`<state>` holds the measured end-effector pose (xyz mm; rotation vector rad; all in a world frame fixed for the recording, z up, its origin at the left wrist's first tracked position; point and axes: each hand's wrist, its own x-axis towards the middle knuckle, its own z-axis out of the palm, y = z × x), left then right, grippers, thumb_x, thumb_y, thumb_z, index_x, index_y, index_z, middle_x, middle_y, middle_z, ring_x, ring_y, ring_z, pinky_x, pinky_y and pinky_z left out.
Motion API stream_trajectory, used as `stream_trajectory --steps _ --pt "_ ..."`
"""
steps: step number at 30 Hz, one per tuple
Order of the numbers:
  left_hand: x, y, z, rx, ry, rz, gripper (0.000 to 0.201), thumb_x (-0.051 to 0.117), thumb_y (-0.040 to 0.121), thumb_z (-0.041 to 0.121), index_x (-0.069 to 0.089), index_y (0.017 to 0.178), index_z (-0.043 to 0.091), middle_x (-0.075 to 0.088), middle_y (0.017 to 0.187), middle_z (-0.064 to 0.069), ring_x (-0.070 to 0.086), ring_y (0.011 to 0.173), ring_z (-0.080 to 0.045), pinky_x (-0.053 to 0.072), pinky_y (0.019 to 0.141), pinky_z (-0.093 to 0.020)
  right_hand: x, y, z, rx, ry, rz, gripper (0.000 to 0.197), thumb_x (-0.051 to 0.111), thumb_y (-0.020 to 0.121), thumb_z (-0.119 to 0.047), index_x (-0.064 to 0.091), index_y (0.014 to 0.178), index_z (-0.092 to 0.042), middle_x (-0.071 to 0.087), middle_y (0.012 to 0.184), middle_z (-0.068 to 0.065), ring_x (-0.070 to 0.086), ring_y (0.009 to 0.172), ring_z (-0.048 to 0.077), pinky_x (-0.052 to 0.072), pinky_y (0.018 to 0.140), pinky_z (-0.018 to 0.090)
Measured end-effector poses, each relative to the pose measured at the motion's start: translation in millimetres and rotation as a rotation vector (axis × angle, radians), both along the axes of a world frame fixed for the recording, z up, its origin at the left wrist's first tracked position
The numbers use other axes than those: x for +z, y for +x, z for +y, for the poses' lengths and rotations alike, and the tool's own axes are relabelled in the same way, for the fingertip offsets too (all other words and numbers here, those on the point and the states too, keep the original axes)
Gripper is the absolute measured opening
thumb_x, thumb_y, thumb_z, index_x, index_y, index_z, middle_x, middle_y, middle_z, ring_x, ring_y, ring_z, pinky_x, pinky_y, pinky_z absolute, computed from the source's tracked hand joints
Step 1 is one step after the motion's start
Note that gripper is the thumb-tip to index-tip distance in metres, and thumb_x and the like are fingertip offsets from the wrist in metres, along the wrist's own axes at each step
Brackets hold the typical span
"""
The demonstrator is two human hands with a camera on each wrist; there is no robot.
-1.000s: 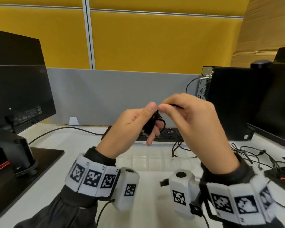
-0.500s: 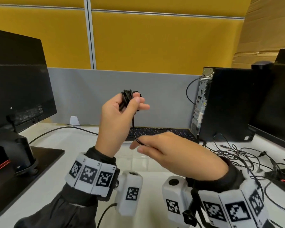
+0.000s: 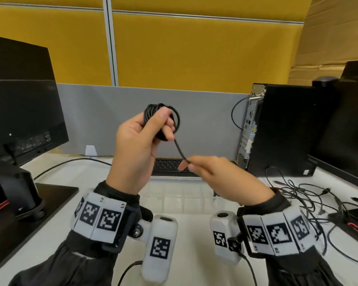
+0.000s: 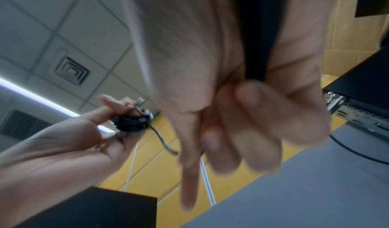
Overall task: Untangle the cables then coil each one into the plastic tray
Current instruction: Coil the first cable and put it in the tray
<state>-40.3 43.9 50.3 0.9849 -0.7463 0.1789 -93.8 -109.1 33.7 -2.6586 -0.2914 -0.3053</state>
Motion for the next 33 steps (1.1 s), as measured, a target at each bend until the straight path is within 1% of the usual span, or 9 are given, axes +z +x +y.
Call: stream_trajectory --steps 6,8,11,15,17,21,25,28,33 --pt "-16 20 0 0.294 0.272 -0.133 0.038 0.043 0.097 0.034 0.068 0.082 0.011 0.072 0.073 0.0 0.067 0.081 -0.012 0.049 0.082 -0.023 16 -22 18 0.094 -0.146 -0.038 0.025 0.036 0.1 -0.035 0.06 0.099 -0.031 0.049 0.067 -0.012 0.046 0.063 0.005 0.041 0.067 0.023" --pt "-19 20 1 0.243 0.377 -0.108 0.057 0.031 0.095 0.049 0.072 0.075 0.015 0.072 0.081 -0.005 0.067 0.088 -0.016 0.048 0.09 -0.032 22 -31 15 0.013 -0.185 -0.245 0.027 0.036 0.098 -0.039 0.059 0.09 -0.029 0.052 0.069 -0.008 0.047 0.064 0.009 0.043 0.063 0.034" --pt "-19 10 -3 0.109 0.635 -0.166 0.07 0.022 0.094 0.056 0.069 0.074 0.007 0.069 0.072 -0.011 0.066 0.08 -0.015 0.047 0.089 -0.031 27 -33 13 -0.081 -0.168 -0.574 0.035 0.036 0.09 -0.05 0.061 0.08 -0.028 0.05 0.069 -0.011 0.049 0.065 0.007 0.038 0.054 0.03" --pt "-9 -4 1 -0.227 0.63 -0.161 0.045 0.045 0.092 0.043 0.065 0.079 0.005 0.057 0.055 -0.017 0.06 0.062 -0.013 0.047 0.071 -0.02 24 -21 6 -0.04 0.155 -0.764 0.023 0.058 0.088 -0.039 0.066 0.081 -0.019 0.057 0.066 -0.016 0.057 0.065 0.006 0.047 0.058 0.024" --pt "-7 -5 4 -0.331 0.599 -0.171 0.027 0.055 0.084 0.033 0.062 0.076 0.008 0.055 0.053 -0.01 0.054 0.054 -0.008 0.045 0.066 -0.016 22 -17 4 0.01 0.339 -0.658 0.017 0.06 0.088 -0.033 0.066 0.082 -0.018 0.054 0.058 -0.015 0.052 0.057 0.005 0.039 0.055 0.014" --pt "-7 -4 4 -0.348 0.622 -0.161 0.017 0.055 0.086 0.015 0.06 0.072 0.008 0.056 0.048 0.002 0.053 0.056 -0.007 0.044 0.065 -0.013 21 -16 1 0.09 0.369 -0.365 0.032 0.043 0.093 -0.043 0.064 0.092 -0.02 0.066 0.077 0.004 0.06 0.077 0.022 0.046 0.074 0.04" --pt "-10 -1 1 -0.36 0.622 -0.079 0.025 0.058 0.082 0.013 0.062 0.089 -0.011 0.064 0.066 0.003 0.061 0.076 -0.011 0.048 0.075 -0.02 21 -19 -4 0.124 0.365 -0.196 0.037 0.041 0.082 -0.053 0.059 0.097 -0.024 0.067 0.074 -0.008 0.061 0.076 0.008 0.046 0.074 0.025" --pt "-11 -4 -2 -0.311 0.667 -0.058 0.015 0.063 0.085 0.014 0.066 0.085 -0.001 0.066 0.078 -0.005 0.062 0.093 -0.025 0.049 0.086 -0.026 19 -16 -5 0.088 0.328 -0.204 0.031 0.043 0.083 -0.051 0.057 0.091 -0.026 0.066 0.075 -0.006 0.059 0.077 0.014 0.044 0.071 0.027" --pt "-7 -14 -5 -0.194 0.698 -0.061 0.015 0.056 0.09 0.014 0.067 0.081 0.007 0.065 0.074 -0.004 0.062 0.085 -0.013 0.049 0.087 -0.023 18 -12 -7 0.04 0.257 -0.294 0.016 0.048 0.092 -0.038 0.057 0.088 -0.026 0.066 0.074 -0.003 0.055 0.068 0.008 0.04 0.061 0.015"
